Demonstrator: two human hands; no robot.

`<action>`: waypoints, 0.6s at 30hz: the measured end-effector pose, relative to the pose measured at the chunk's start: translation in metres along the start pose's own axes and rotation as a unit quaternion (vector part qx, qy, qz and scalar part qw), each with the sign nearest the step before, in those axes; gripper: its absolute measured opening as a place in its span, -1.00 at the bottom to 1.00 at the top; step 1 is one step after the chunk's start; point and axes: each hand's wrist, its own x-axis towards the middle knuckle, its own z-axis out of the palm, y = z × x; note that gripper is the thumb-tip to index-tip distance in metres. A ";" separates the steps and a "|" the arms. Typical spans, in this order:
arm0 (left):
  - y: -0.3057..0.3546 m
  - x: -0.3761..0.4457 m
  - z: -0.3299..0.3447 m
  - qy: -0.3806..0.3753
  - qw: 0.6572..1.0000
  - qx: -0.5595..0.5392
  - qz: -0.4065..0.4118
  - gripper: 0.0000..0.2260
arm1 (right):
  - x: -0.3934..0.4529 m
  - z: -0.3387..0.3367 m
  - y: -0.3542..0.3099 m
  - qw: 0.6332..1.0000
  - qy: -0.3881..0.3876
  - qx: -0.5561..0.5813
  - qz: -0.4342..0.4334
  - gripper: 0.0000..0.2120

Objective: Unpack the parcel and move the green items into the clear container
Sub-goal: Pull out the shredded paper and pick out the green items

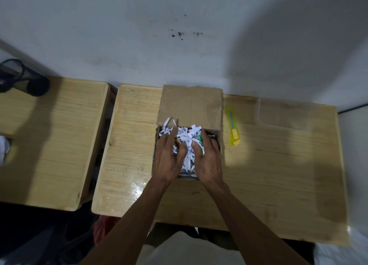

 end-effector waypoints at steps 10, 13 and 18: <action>0.011 0.001 -0.010 0.005 0.999 0.009 0.050 -0.45 | -0.006 -0.005 -0.015 0.998 0.047 -0.005 -0.033 -0.41; 0.016 0.002 -0.014 -0.001 0.999 0.003 0.048 -0.43 | -0.006 -0.007 -0.020 0.998 0.057 0.005 -0.030 -0.41; 0.026 0.006 -0.022 0.015 0.998 -0.016 0.052 -0.50 | -0.006 -0.008 -0.029 0.996 0.080 0.012 -0.032 -0.49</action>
